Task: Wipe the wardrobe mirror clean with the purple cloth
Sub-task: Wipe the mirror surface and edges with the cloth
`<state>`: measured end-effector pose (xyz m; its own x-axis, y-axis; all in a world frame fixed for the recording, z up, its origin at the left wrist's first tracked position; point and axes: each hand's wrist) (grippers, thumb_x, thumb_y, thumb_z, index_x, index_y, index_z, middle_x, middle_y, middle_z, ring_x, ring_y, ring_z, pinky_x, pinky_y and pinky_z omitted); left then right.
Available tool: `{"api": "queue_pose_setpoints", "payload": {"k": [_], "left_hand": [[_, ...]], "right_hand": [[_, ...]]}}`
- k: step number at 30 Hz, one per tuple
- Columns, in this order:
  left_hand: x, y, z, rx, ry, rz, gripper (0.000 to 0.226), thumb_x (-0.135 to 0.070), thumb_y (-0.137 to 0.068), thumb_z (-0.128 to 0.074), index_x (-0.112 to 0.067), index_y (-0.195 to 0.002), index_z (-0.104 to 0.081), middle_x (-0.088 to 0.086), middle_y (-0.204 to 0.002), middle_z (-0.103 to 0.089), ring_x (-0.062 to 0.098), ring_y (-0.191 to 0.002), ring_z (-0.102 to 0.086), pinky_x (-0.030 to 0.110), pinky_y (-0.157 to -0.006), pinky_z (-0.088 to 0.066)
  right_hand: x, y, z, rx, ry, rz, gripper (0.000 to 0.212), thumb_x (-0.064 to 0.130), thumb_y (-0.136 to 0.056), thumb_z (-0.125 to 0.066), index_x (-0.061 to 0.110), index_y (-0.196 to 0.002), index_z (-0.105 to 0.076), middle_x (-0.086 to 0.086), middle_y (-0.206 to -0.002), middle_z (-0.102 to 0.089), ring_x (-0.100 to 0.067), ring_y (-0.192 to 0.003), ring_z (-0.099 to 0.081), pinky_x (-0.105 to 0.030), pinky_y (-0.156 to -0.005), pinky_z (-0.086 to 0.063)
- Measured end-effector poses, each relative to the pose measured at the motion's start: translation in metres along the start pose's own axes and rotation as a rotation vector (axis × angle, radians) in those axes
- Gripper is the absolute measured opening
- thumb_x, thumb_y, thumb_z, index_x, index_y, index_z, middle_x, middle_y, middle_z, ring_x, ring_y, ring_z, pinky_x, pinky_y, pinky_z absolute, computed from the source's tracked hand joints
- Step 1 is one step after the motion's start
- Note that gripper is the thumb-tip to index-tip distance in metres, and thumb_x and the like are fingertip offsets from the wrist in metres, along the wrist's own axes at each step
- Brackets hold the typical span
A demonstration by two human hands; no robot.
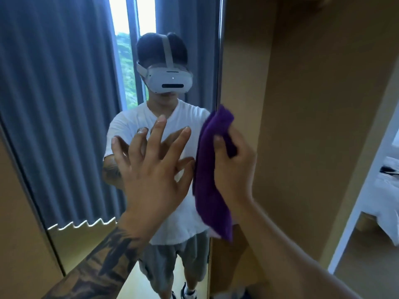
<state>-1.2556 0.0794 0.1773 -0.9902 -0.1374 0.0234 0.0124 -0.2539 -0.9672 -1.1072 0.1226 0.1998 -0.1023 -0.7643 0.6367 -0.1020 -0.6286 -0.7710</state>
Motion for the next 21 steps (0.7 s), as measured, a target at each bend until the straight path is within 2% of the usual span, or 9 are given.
{"api": "queue_pose_setpoints", "payload": {"k": [2,4,7,9,11,13,17,21], "left_hand": [[0.002,0.000,0.001,0.015,-0.022,-0.013,0.054,-0.055,-0.095,-0.062,-0.038,-0.146,-0.056,0.004,-0.161,-0.043,0.038,-0.136,-0.046,0.072,-0.114,-0.020],[0.003,-0.002,0.001,0.021,-0.037,-0.022,0.055,-0.057,-0.095,-0.061,-0.039,-0.147,-0.054,0.004,-0.161,-0.043,0.038,-0.136,-0.046,0.072,-0.115,-0.019],[0.002,-0.002,0.001,0.028,-0.029,-0.017,0.057,-0.056,-0.093,-0.063,-0.039,-0.147,-0.054,0.006,-0.161,-0.043,0.038,-0.137,-0.043,0.073,-0.115,-0.017],[0.001,-0.003,0.001,0.030,-0.024,-0.014,0.059,-0.057,-0.092,-0.065,-0.038,-0.147,-0.055,0.006,-0.160,-0.043,0.038,-0.138,-0.041,0.073,-0.115,-0.016],[0.000,-0.004,0.000,0.022,-0.026,-0.015,0.059,-0.057,-0.092,-0.065,-0.038,-0.146,-0.056,0.007,-0.160,-0.044,0.038,-0.138,-0.042,0.073,-0.116,-0.016],[0.000,-0.004,0.000,0.010,-0.030,-0.015,0.059,-0.058,-0.092,-0.065,-0.038,-0.147,-0.055,0.006,-0.160,-0.045,0.038,-0.138,-0.043,0.072,-0.117,-0.016],[0.001,0.000,-0.002,0.030,-0.004,-0.015,0.060,-0.058,-0.095,-0.062,-0.039,-0.150,-0.050,0.005,-0.162,-0.041,0.038,-0.141,-0.041,0.073,-0.117,-0.015],[0.005,0.002,-0.006,0.024,-0.018,-0.042,0.060,-0.059,-0.097,-0.058,-0.039,-0.153,-0.047,0.006,-0.164,-0.039,0.039,-0.142,-0.042,0.074,-0.117,-0.014]], "right_hand": [[-0.011,0.020,0.005,0.054,-0.006,-0.035,0.030,0.020,-0.107,-0.056,0.049,-0.114,-0.061,0.015,-0.092,-0.072,-0.011,-0.081,-0.071,-0.040,-0.074,-0.061],[-0.013,0.017,0.008,0.064,-0.017,-0.061,0.035,0.018,-0.106,-0.058,0.052,-0.113,-0.062,0.016,-0.094,-0.074,-0.011,-0.083,-0.072,-0.042,-0.075,-0.062],[0.005,-0.013,0.003,0.041,-0.004,-0.003,0.030,0.015,-0.104,-0.059,0.045,-0.104,-0.064,0.007,-0.084,-0.072,-0.015,-0.074,-0.069,-0.048,-0.071,-0.059],[0.022,-0.046,-0.003,0.009,-0.031,-0.010,0.020,0.018,-0.104,-0.060,0.034,-0.114,-0.067,0.009,-0.083,-0.071,-0.012,-0.077,-0.069,-0.044,-0.075,-0.060],[0.037,-0.075,-0.006,-0.018,-0.027,-0.027,0.028,0.023,-0.104,-0.061,0.026,-0.131,-0.065,0.014,-0.096,-0.072,-0.007,-0.088,-0.071,-0.040,-0.084,-0.061],[0.041,-0.085,-0.007,-0.018,-0.037,-0.010,0.032,0.024,-0.104,-0.060,0.026,-0.136,-0.063,0.014,-0.102,-0.073,-0.006,-0.092,-0.071,-0.039,-0.087,-0.061],[0.014,-0.033,-0.005,-0.014,-0.015,-0.010,0.016,0.020,-0.106,-0.056,0.028,-0.113,-0.068,0.008,-0.085,-0.071,-0.010,-0.074,-0.068,-0.033,-0.070,-0.060],[-0.011,0.017,-0.001,0.031,0.016,-0.037,0.027,0.020,-0.108,-0.053,0.045,-0.102,-0.062,0.010,-0.085,-0.070,-0.014,-0.072,-0.069,-0.043,-0.066,-0.060]]}}
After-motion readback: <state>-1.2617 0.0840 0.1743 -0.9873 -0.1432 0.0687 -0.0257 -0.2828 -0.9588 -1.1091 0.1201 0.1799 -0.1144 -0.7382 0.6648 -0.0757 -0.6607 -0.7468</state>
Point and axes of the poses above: each hand's wrist, its own y-axis away from the middle knuckle, its own z-axis out of the back of the hand, x = y × z
